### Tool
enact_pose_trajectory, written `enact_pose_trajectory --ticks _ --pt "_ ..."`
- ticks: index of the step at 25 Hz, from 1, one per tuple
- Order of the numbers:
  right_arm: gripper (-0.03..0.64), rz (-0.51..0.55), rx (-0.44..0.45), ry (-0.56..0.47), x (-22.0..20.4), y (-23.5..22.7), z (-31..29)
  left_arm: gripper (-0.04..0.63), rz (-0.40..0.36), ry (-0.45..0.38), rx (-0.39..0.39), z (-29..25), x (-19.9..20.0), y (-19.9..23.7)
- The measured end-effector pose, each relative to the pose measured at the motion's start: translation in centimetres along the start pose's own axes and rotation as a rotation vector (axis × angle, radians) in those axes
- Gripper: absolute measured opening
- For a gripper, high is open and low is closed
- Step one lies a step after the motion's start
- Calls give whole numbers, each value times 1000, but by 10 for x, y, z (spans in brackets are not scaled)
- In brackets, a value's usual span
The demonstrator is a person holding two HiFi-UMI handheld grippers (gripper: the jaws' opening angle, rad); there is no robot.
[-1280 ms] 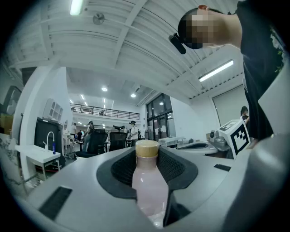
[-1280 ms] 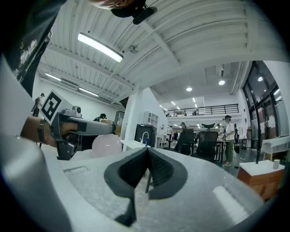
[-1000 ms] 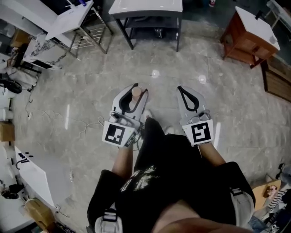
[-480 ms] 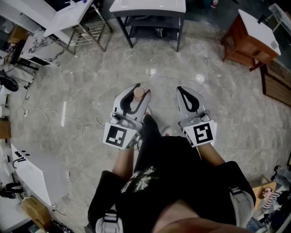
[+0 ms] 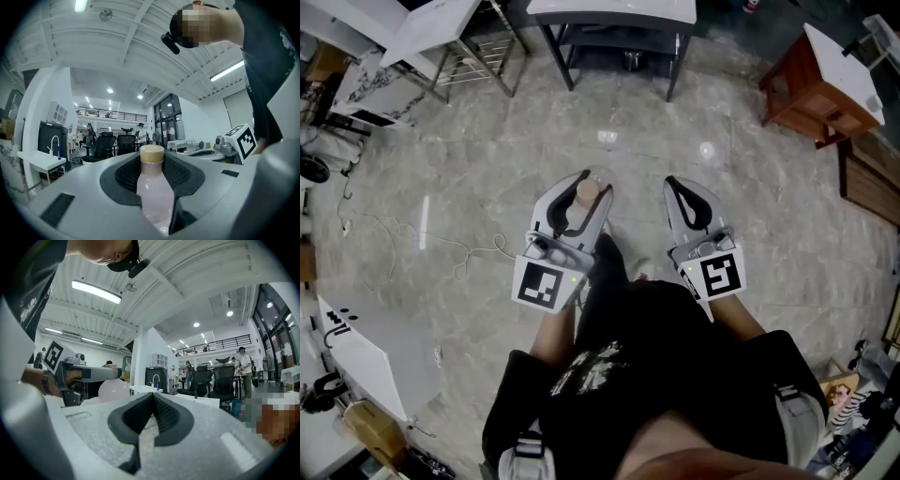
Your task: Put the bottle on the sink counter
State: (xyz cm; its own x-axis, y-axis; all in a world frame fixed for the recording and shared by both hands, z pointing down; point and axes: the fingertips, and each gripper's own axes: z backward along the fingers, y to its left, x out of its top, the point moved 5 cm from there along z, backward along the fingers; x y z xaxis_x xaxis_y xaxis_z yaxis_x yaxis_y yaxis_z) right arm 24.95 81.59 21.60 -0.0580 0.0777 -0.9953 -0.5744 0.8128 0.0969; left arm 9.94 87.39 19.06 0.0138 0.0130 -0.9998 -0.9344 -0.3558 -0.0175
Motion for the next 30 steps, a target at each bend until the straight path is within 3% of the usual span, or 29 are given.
enact_pose_trajectory --ticks 8,13,20,30 --pt "-5 35 11 29 8 -3 -83 149 -10 8 -30 -28 -3 75" --pt "-5 52 10 23 19 6 -137 149 36 -35 -60 -32 9 132" --pt "-5 83 4 11 28 25 -200 149 20 -72 -84 -28 20 201" --pt "-5 71 -32 42 16 46 -252 149 -8 -78 -121 -25 18 268"
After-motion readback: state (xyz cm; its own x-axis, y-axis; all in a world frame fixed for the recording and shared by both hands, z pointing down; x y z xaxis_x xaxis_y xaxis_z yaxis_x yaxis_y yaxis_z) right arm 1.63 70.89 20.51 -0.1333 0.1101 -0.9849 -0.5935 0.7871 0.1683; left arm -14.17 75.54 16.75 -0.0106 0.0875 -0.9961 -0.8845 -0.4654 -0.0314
